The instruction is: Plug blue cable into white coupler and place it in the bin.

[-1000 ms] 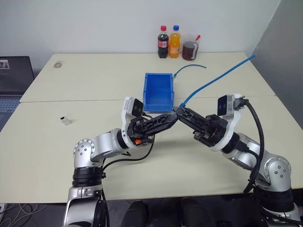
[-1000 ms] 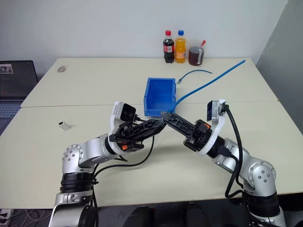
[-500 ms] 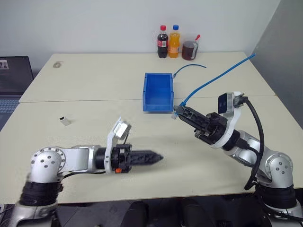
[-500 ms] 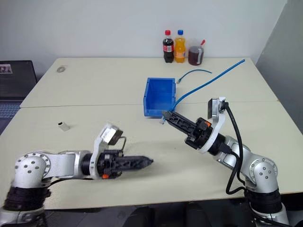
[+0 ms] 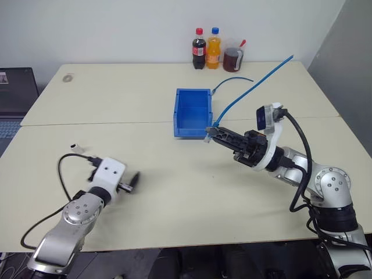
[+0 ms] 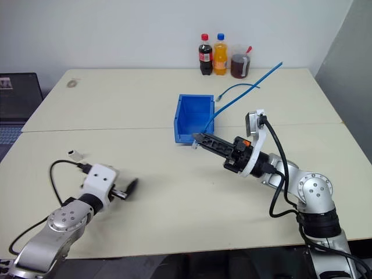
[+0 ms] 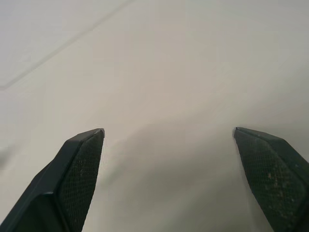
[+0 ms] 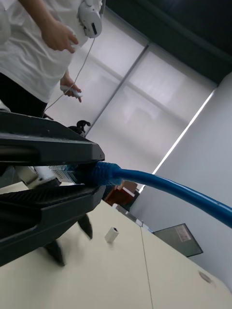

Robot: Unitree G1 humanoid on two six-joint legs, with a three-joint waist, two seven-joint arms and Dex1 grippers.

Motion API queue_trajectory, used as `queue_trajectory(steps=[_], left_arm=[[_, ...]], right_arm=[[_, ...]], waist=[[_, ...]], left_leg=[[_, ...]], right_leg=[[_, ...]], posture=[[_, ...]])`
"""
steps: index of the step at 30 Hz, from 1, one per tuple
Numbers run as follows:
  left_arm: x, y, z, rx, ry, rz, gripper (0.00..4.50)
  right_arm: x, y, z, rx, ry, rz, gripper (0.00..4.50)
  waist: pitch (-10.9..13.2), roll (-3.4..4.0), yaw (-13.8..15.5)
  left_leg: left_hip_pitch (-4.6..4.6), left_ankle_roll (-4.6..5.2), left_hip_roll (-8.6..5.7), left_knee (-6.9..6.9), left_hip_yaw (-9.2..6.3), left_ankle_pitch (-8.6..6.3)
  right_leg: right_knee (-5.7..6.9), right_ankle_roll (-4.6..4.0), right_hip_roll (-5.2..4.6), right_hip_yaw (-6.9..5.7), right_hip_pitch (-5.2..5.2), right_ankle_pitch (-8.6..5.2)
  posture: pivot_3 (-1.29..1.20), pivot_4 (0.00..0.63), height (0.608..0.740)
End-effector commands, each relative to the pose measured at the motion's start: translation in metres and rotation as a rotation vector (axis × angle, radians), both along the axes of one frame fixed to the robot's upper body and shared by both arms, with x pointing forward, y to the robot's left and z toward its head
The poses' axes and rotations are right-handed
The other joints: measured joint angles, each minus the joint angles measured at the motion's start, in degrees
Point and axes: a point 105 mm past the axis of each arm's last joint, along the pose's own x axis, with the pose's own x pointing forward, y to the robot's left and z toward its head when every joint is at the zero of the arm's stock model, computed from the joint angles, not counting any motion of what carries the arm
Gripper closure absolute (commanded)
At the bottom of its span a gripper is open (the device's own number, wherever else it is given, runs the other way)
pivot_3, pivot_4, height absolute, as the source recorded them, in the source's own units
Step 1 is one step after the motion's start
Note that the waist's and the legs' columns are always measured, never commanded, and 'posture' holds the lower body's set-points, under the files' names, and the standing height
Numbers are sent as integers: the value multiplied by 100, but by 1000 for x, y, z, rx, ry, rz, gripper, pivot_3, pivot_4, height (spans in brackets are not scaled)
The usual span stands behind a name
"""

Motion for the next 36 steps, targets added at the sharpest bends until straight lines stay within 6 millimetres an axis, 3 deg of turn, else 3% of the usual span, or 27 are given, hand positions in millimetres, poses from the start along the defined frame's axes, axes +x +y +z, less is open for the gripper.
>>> queue_trajectory(steps=[1,7,15,22,32,36], left_arm=[[-9,35,-6,16,-50,359,19],[12,55,-7,-26,-101,512,19],[46,65,-6,-247,-179,536,19],[71,56,-10,-500,-209,435,19],[91,54,1,-495,-197,304,19],[87,64,1,-451,-197,369,732]], right_arm=[[0,3,12,9,-54,37,4231],[1,1,13,-6,-62,33,4231],[1,-2,14,-22,-72,12,4231],[2,-4,15,-33,-74,-4,4231],[4,-4,15,-40,-75,-17,4231],[4,-5,15,-39,-73,-25,4231]], waist=[[-1,-4,13],[-3,-14,-2],[-4,-15,14],[-4,-16,40],[-5,-17,46],[-5,-17,37]], left_leg=[[-5,0,0,14,-5,0],[10,8,-21,42,1,5],[9,26,-22,43,0,18],[5,25,-31,43,-1,18],[5,16,-33,44,-9,24],[4,16,-33,44,-9,24]], right_leg=[[8,0,1,-1,0,0],[70,6,12,-1,1,1],[77,3,20,-7,0,3],[75,6,8,-9,0,6],[77,10,8,-16,2,9],[77,10,8,-16,2,9]], posture=[[0,150,740],[0,150,740],[0,150,740],[0,150,740],[0,150,740],[0,150,740]])
